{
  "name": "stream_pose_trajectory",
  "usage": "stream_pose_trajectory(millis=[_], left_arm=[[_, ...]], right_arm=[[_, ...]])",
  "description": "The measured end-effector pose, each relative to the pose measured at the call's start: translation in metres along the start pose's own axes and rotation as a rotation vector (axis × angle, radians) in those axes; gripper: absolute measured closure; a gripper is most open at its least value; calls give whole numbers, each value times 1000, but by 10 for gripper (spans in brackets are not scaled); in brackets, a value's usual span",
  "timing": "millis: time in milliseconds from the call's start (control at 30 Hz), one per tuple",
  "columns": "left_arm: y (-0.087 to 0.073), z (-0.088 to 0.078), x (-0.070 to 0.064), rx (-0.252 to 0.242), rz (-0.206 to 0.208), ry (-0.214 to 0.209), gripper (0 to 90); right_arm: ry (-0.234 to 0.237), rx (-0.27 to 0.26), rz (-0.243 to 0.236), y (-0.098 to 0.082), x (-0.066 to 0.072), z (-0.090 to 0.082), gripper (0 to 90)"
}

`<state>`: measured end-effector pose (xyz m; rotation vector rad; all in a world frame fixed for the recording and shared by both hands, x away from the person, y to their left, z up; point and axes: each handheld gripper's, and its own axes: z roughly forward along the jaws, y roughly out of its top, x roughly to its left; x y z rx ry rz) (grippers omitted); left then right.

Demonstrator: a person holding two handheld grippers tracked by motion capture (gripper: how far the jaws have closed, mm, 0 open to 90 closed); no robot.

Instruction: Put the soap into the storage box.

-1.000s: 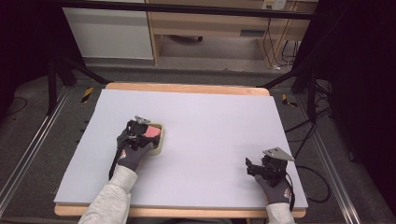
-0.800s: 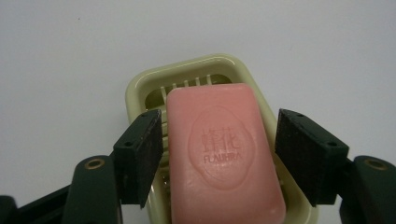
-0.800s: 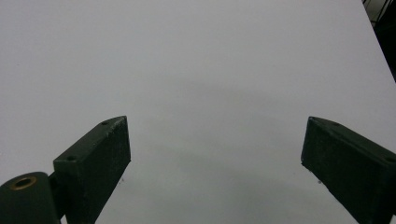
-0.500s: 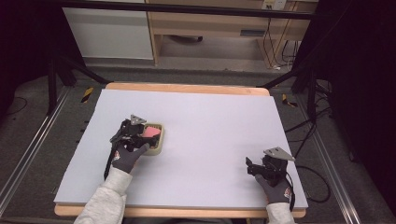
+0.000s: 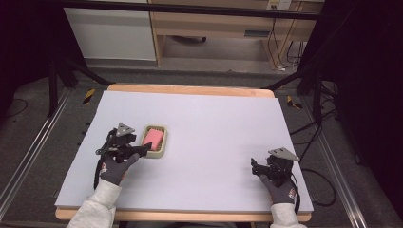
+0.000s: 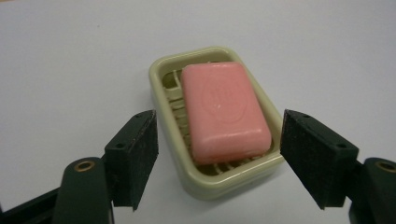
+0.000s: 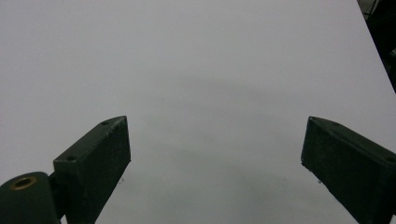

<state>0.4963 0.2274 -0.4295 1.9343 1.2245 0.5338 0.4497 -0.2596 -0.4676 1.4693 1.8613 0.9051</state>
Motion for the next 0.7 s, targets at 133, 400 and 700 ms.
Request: stream_pose_trajectory(millis=[133,400,700], left_arm=[[-9,-10,7,-12,-4,27,273],[-33,-23,23,-1,-20,68,262],[-60,-35,38,4,-59,116,263]], right_arm=[[-7,-2,0,-1,-2,-1,85],[-19,0,1,-4,-6,-4,83],[-29,7,7,-6,-8,-5,79]])
